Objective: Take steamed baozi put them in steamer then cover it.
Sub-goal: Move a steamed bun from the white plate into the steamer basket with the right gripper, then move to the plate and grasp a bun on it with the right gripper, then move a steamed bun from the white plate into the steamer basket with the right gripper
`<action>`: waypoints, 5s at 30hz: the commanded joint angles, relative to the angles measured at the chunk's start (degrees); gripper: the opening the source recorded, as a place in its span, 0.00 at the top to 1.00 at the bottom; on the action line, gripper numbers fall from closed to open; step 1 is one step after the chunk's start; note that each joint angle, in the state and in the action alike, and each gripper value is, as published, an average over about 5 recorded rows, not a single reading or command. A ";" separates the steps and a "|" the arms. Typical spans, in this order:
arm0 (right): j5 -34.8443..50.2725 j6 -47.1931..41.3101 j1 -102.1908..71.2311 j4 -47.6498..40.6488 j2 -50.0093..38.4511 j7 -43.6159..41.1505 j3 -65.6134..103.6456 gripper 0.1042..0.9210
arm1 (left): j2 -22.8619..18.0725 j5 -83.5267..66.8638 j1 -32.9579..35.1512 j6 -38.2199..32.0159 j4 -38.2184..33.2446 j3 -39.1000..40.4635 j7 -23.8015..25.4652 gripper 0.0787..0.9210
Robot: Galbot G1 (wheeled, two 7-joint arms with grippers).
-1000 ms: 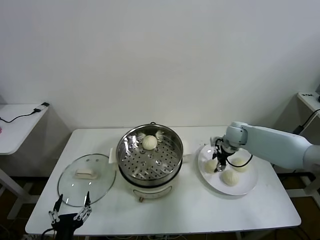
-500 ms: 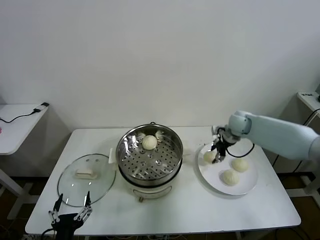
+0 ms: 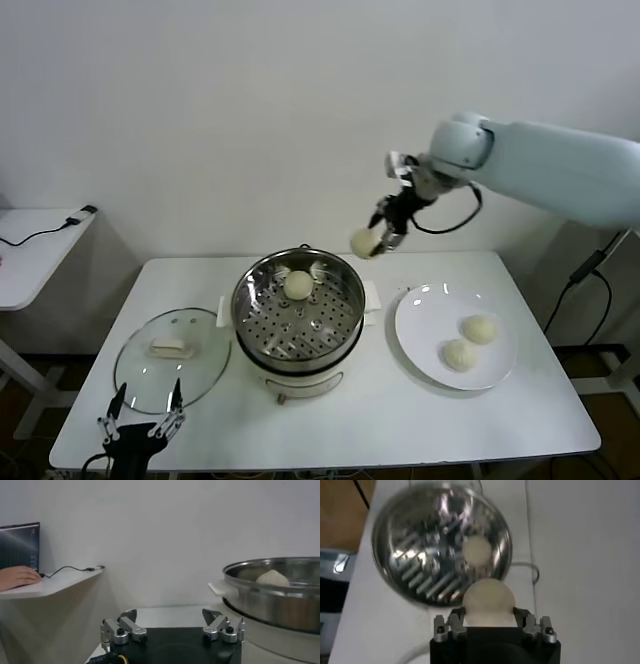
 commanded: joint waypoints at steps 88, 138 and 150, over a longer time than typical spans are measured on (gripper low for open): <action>-34.66 4.74 -32.64 -4.38 -22.27 2.09 1.27 0.12 | -0.89 0.32 0.49 0.70 -0.20 0.12 0.60 0.12; -48.61 37.56 0.33 25.65 13.08 -1.40 -1.88 0.32 | -0.88 2.89 1.81 -0.22 -2.07 0.02 0.37 0.12; -63.66 35.74 -11.67 18.40 12.52 3.54 -4.61 0.32 | -1.52 2.77 1.80 -0.29 -2.15 -0.31 0.26 0.12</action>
